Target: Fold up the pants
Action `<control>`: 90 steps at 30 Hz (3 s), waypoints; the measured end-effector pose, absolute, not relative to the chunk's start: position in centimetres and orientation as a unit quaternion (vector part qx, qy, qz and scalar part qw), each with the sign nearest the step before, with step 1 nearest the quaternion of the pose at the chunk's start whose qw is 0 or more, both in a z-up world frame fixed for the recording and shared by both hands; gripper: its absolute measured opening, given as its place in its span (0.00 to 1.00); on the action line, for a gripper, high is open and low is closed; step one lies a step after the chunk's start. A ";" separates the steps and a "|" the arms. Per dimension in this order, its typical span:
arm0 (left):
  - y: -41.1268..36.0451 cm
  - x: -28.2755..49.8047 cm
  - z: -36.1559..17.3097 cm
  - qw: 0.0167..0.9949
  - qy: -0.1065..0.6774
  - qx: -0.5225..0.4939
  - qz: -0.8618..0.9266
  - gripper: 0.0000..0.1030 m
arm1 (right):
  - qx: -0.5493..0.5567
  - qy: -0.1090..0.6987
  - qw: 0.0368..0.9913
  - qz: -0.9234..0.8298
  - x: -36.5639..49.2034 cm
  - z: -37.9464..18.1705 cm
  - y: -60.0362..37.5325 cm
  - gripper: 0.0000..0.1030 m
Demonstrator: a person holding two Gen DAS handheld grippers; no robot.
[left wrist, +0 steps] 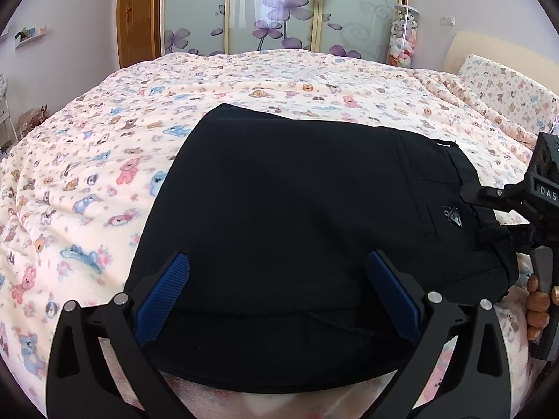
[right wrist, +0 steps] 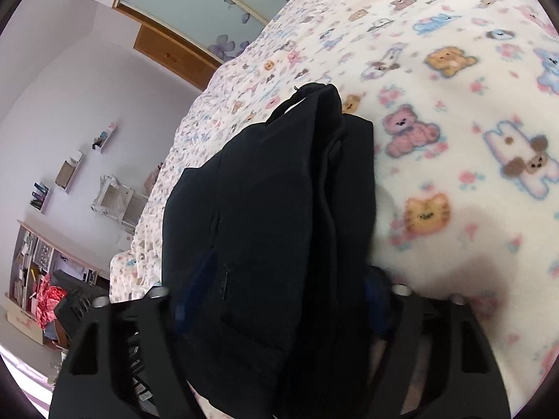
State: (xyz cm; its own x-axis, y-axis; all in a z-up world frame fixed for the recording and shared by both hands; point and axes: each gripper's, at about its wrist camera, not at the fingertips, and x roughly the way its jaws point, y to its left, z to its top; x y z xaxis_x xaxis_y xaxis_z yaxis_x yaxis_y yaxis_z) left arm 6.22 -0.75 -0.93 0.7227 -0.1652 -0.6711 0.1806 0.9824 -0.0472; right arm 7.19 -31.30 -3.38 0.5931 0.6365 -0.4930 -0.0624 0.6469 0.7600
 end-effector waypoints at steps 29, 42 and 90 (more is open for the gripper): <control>10.5 14.7 3.2 0.841 0.469 -0.158 -0.220 0.98 | 0.398 0.358 0.796 0.284 7.2 -1.9 -31.4 0.36; 10.7 19.9 -2.8 0.753 0.567 -0.233 -0.239 0.51 | 0.424 0.359 0.788 0.265 6.5 -3.4 -32.2 0.30; 0.6 10.8 5.5 0.896 0.345 -0.140 -0.242 0.90 | 0.396 0.238 0.864 0.200 1.8 3.5 -35.6 0.63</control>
